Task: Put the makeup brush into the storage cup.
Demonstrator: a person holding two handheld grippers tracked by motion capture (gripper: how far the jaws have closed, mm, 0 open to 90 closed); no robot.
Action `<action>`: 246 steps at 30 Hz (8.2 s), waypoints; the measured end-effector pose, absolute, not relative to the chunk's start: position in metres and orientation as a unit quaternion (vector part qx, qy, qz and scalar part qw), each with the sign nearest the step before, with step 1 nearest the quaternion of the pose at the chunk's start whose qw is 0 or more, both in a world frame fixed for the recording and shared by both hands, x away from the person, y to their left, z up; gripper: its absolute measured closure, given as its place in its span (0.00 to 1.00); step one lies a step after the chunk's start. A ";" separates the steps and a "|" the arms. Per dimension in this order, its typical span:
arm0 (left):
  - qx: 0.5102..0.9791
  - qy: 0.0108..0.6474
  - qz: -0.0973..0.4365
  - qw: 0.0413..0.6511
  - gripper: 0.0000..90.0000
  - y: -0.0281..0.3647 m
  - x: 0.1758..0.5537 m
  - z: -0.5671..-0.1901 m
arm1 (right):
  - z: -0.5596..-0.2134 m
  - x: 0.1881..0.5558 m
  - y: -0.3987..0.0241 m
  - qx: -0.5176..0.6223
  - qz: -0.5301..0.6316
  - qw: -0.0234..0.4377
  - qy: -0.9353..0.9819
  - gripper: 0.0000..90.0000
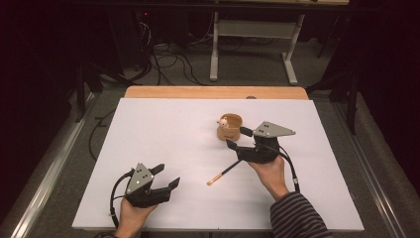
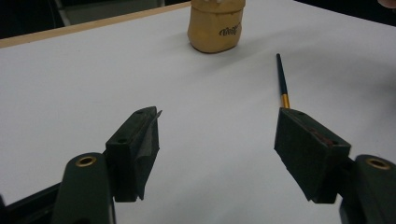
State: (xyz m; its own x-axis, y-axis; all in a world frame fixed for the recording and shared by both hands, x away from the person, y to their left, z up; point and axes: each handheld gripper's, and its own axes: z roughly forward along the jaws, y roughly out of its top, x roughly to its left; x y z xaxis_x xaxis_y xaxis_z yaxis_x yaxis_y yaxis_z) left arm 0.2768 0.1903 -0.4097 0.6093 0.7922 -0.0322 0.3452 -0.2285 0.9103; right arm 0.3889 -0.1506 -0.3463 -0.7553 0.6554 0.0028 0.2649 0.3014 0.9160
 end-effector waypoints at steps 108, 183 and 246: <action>0.743 0.385 0.221 0.500 0.34 0.193 0.277 -0.409 | -0.363 0.413 -0.093 0.155 0.189 0.079 0.966 0.44; 0.746 0.383 0.215 0.501 0.33 0.194 0.276 -0.409 | -0.397 0.411 -0.071 0.106 0.086 0.035 0.990 0.86; 0.743 0.385 0.214 0.504 0.33 0.194 0.277 -0.409 | -0.352 0.406 -0.099 0.148 0.170 0.049 0.973 0.95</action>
